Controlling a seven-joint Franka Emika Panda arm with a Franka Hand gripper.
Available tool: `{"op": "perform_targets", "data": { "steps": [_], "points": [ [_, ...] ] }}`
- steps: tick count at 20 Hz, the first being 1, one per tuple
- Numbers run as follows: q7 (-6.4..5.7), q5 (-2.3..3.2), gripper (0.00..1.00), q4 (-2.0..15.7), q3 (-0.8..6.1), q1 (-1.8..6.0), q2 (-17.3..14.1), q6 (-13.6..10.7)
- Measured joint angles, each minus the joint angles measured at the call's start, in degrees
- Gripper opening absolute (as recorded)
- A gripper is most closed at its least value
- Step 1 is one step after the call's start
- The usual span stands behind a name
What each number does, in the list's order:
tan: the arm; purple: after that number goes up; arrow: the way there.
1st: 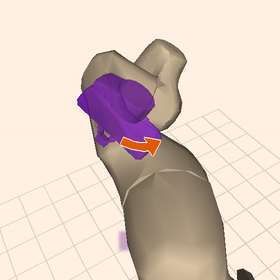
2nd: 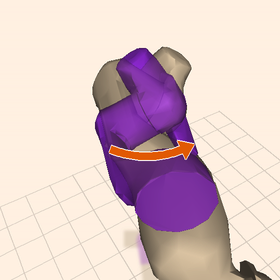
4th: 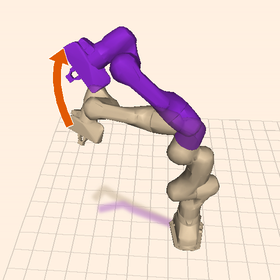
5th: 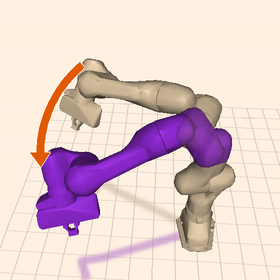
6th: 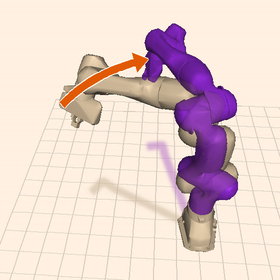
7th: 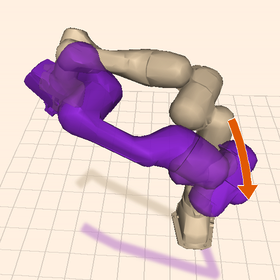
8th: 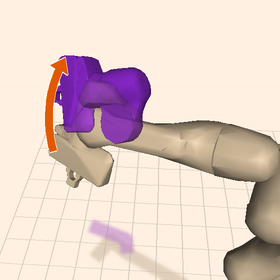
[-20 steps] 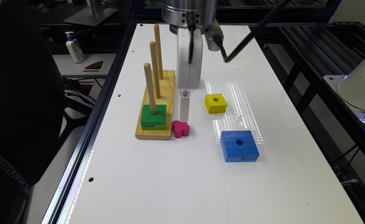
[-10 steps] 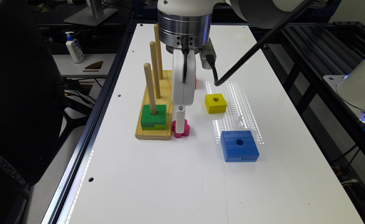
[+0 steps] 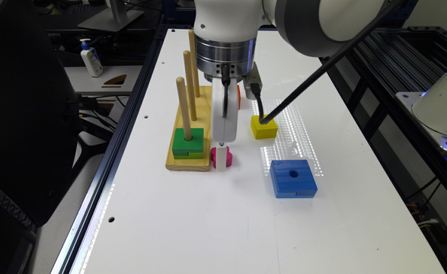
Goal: Pick up pink flower.
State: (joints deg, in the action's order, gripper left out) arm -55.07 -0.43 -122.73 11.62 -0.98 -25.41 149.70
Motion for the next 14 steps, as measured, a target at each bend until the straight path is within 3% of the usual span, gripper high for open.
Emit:
{"op": "perform_targets", "data": {
  "steps": [3, 7, 12, 13, 14],
  "points": [
    [0.0, 0.1, 1.0, 0.02, -0.05, -0.01, -1.1, 0.6],
    [-0.15, 0.79, 1.0, 0.43, -0.17, 0.0, -3.4, 2.8],
    [-0.18, 0.88, 1.0, 0.86, -0.17, -0.03, -3.7, 2.8],
    [-0.17, 0.88, 0.0, 0.83, -0.17, 0.01, -3.7, 2.8],
    [-0.17, 0.88, 0.0, 0.83, -0.17, 0.01, -3.6, 2.8]
  ]
}}
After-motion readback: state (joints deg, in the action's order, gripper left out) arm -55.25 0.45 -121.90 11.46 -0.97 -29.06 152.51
